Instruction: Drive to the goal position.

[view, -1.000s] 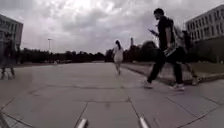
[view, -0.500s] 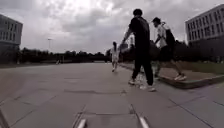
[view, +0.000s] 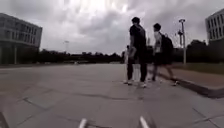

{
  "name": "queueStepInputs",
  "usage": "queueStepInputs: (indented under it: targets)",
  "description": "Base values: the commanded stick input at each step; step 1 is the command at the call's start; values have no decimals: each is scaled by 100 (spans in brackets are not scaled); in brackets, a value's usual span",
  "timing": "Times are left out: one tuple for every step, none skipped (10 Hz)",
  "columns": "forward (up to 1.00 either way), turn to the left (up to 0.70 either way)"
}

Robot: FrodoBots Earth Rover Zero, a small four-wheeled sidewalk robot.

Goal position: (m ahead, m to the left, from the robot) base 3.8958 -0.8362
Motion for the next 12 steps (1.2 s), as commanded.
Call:
queueStepInputs:
  targets:
    - [70,16]
    - [70,10]
    - [70,4]
    - [70,0]
    - [70,0]
    - [70,0]
    - [70,0]
    - [70,0]
    - [70,0]
    - [70,0]
    - [70,0]
    - [70,0]
